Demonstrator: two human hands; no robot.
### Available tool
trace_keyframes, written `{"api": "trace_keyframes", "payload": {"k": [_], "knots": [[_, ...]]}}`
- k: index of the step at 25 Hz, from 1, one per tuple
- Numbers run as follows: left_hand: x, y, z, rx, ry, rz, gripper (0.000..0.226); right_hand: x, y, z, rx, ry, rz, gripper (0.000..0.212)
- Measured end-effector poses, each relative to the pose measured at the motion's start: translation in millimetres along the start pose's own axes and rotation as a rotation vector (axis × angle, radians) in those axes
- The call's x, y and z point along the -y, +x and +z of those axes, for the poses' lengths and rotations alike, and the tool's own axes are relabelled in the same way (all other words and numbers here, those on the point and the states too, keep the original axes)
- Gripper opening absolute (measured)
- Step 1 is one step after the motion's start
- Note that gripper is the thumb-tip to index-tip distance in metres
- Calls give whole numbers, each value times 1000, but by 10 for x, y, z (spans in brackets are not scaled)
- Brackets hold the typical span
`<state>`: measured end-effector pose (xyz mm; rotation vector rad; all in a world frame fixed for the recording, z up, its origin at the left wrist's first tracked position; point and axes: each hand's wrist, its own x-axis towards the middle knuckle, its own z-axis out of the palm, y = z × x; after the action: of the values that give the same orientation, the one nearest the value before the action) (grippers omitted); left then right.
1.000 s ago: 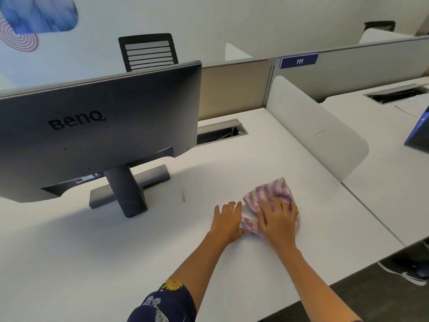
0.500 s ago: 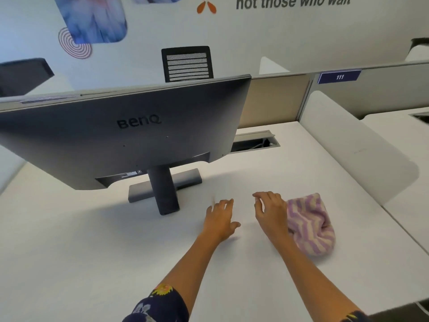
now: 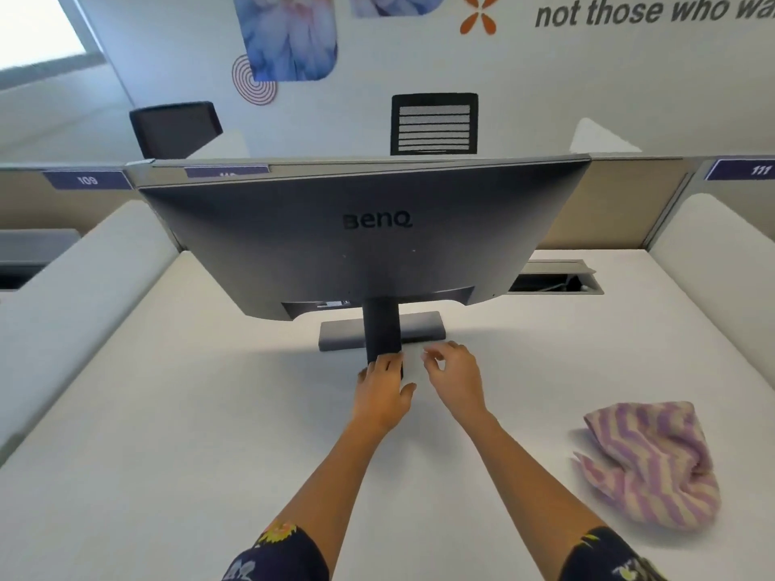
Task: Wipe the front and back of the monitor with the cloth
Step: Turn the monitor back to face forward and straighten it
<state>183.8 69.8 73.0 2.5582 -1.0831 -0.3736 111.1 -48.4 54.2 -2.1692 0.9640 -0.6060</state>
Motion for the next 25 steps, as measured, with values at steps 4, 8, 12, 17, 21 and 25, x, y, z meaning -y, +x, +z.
{"api": "trace_keyframes", "payload": {"k": [4,8,12,17,21,25], "knots": [[354,-16,-168,-43,13,-20,56,324,68,323,53,35,65,38],[566,36,-321,-22,8,-51,58,512,79,574,48,22,162,54],[709,114,-473,-13,-58,-63,56,678,111,699,-57,-3,233,66],[758,242,-571,1,-197,-45,54,865,159,810,-96,-38,283,75],[775,364,-589,8,-273,-6,52,895,162,897,-137,-52,310,75],[751,429,-578,14,-320,39,50,845,183,954,-160,-46,302,71]]}}
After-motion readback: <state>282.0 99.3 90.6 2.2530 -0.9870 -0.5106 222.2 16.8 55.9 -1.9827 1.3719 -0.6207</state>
